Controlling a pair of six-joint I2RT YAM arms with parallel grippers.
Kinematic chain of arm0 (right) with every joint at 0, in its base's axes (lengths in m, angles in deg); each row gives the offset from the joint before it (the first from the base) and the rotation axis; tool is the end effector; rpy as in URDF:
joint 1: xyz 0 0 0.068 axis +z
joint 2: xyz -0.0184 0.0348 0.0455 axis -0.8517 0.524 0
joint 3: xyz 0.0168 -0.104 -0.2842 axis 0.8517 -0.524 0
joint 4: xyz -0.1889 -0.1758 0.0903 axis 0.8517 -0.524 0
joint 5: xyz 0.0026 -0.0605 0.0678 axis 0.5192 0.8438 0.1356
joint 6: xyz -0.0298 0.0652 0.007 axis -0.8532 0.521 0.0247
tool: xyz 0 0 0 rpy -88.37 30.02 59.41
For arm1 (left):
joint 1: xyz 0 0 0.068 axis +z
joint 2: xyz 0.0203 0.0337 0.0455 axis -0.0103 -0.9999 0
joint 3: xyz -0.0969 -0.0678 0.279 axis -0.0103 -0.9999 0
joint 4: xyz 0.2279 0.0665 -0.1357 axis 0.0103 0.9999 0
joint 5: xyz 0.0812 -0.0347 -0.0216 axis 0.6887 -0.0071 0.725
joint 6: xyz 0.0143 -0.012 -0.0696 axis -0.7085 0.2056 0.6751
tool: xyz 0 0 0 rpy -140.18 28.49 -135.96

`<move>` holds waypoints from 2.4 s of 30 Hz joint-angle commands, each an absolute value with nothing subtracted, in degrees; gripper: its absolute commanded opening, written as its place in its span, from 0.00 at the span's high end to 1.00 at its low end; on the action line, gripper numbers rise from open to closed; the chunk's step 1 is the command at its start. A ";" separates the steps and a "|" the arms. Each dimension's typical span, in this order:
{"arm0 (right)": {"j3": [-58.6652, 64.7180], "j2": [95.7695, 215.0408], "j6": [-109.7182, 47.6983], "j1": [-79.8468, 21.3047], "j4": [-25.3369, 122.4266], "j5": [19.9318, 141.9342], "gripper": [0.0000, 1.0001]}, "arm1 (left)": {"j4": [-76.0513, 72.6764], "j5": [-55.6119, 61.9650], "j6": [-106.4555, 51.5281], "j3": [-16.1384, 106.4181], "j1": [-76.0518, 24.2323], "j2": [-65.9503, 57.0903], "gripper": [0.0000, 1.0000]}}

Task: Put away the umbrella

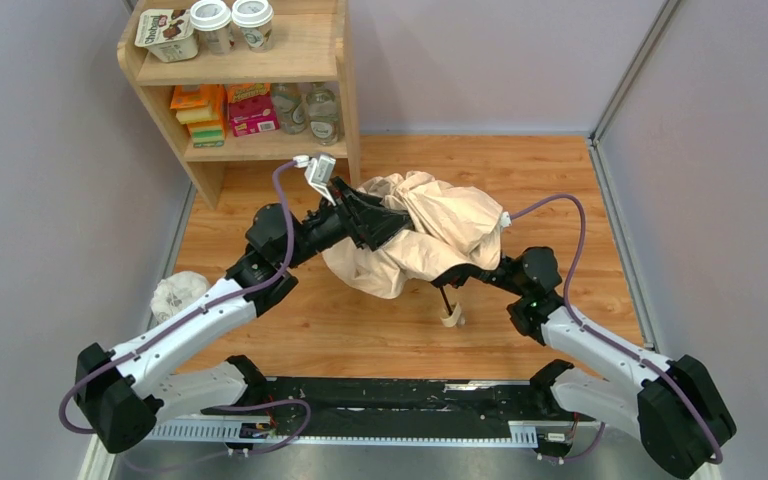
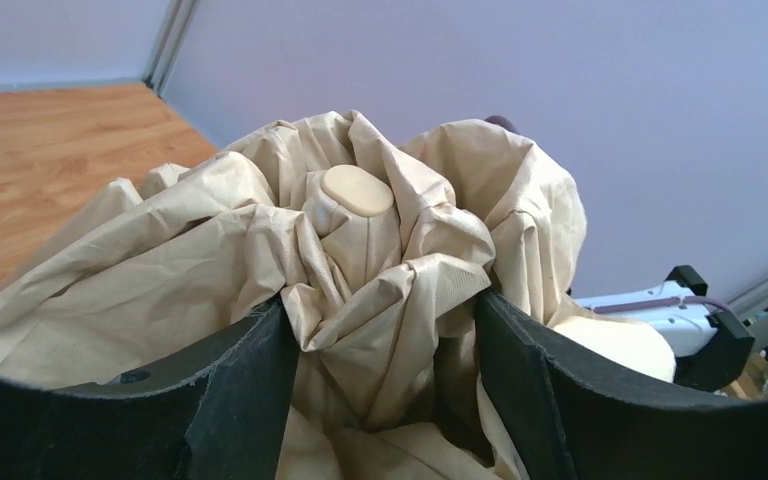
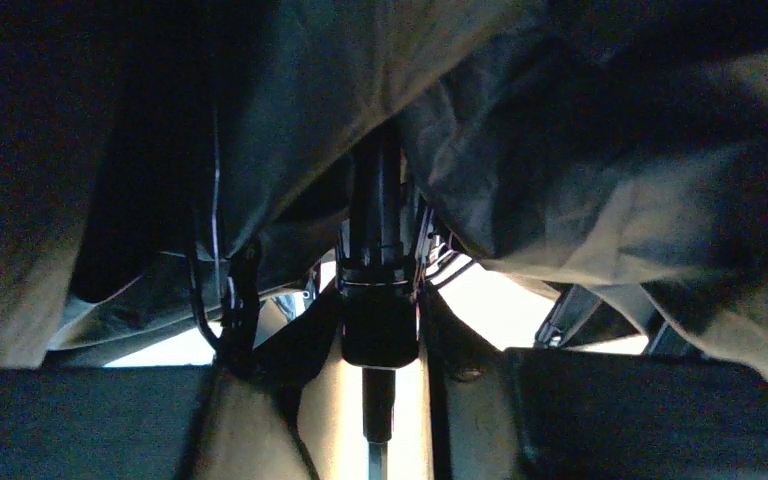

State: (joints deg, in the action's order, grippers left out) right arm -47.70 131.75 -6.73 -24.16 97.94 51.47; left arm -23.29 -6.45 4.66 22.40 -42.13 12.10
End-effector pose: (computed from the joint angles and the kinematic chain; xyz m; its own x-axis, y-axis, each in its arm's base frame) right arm 0.1677 0.1575 0.3084 -0.2805 0.3074 -0.9093 -0.9139 0.2041 0.3509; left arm 0.1773 -0.1886 0.4152 -0.4664 -0.4643 -0.7529 0.7499 0.2439 -0.6150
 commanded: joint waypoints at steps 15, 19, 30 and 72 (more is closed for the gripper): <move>-48.69 117.58 -7.86 -22.36 59.10 72.30 0.00 | -30.96 5.45 -10.12 18.16 -41.51 20.33 1.00; -47.74 108.99 -2.34 -22.54 41.63 82.47 0.00 | -25.03 9.23 -21.00 18.23 -41.51 25.61 1.00; -22.45 104.09 -23.92 -22.36 27.88 71.92 0.00 | -16.98 4.68 -31.66 15.52 -41.51 30.63 1.00; -2.29 118.98 -29.65 -18.23 7.13 84.54 0.00 | -35.97 -17.83 -11.80 8.30 -41.33 27.29 1.00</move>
